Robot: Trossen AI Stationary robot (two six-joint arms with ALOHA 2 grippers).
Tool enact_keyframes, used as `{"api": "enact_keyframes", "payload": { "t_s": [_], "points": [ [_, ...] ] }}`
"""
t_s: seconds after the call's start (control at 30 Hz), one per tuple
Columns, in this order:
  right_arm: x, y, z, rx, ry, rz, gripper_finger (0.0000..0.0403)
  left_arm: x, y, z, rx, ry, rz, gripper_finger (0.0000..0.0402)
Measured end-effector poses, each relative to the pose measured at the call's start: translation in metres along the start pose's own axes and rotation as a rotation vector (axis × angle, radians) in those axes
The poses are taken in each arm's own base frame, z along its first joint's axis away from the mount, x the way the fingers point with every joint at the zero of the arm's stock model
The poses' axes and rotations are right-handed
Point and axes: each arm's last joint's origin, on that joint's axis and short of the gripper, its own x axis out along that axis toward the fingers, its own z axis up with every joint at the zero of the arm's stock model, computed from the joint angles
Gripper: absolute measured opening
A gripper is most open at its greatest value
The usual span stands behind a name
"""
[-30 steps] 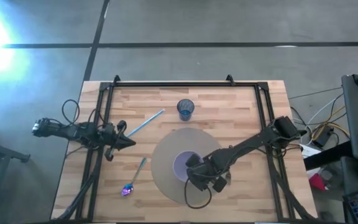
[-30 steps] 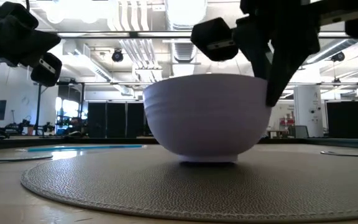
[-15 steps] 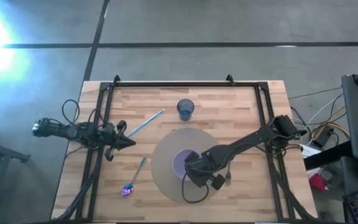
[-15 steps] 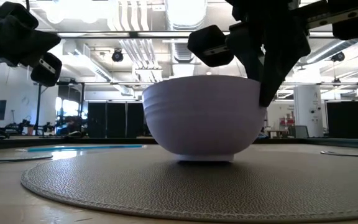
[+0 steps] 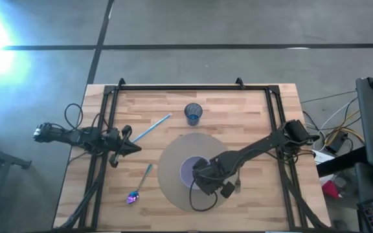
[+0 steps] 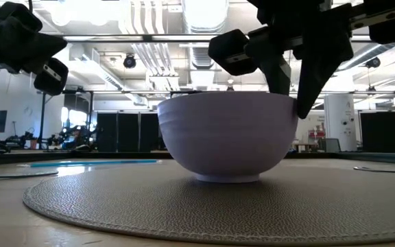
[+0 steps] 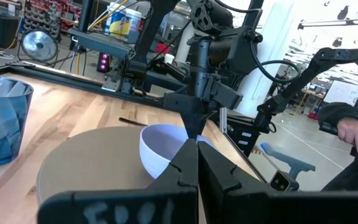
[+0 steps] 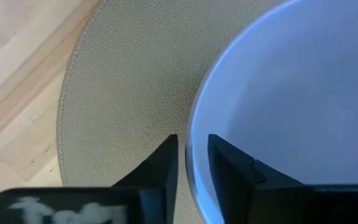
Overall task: Pick & Place Utensil
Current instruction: Move the blue cup to the top left of the brown mat
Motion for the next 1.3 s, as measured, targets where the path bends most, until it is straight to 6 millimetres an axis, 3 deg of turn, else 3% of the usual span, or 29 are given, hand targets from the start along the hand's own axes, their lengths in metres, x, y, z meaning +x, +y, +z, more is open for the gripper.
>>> {"api": "enact_keyframes", "payload": {
  "t_s": [0.2, 0.57, 0.83, 1.1, 1.3],
  "points": [
    [-0.01, 0.001, -0.001, 0.027, -0.013, -0.006, 0.0124, 0.0, 0.0, 0.0, 0.0, -0.003, -0.001, 0.0],
    [-0.059, 0.01, -0.007, 0.154, -0.092, -0.033, 0.0157, 0.0, -0.001, 0.001, -0.003, -0.011, -0.008, 0.0004],
    [-0.111, 0.021, -0.02, 0.197, -0.188, -0.065, 0.0145, 0.0, 0.001, 0.007, -0.005, -0.077, 0.077, 0.0074],
    [-0.152, 0.036, -0.049, 0.213, -0.283, -0.151, 0.0124, -0.002, 0.001, 0.02, 0.018, -0.243, 0.175, 0.0137],
    [-0.155, 0.045, -0.08, 0.295, -0.305, -0.235, 0.0114, -0.002, 0.0, 0.028, 0.066, -0.281, 0.24, 0.0147]
  ]
}}
